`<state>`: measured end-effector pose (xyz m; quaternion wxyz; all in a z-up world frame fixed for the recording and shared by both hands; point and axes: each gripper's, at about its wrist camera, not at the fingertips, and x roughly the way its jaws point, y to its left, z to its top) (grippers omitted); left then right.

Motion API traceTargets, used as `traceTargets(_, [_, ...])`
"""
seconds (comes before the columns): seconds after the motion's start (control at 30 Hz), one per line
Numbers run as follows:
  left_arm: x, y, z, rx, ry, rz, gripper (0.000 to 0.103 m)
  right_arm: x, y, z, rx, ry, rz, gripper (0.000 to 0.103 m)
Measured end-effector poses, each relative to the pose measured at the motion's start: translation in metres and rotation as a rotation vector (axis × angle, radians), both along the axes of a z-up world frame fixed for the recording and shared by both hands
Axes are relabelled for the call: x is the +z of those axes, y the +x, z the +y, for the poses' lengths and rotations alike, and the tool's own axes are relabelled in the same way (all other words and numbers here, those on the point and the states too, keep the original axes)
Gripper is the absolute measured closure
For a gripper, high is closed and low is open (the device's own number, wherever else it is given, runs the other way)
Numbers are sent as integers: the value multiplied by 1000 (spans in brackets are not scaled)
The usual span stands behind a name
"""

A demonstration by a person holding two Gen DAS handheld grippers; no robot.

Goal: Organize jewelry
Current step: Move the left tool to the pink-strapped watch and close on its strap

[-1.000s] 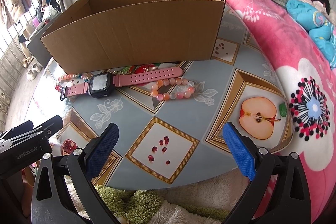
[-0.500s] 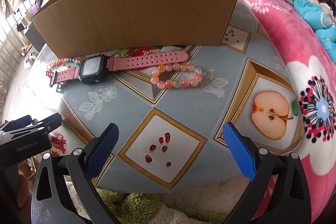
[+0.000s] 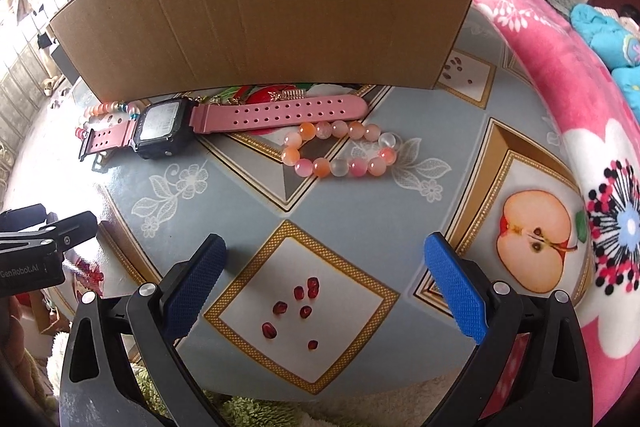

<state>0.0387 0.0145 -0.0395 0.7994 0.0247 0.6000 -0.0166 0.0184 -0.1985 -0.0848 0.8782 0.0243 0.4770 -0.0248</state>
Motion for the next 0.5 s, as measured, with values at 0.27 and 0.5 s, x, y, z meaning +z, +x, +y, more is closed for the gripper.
traceTargets(0.27, [-1, -3, 3, -19, -2, -63, 4, -1, 4, -2, 20, -3, -18, 8])
traceTargets(0.5, [-4, -12, 5, -63, -14, -111, 4, -2, 0, -2, 69, -2, -38, 8])
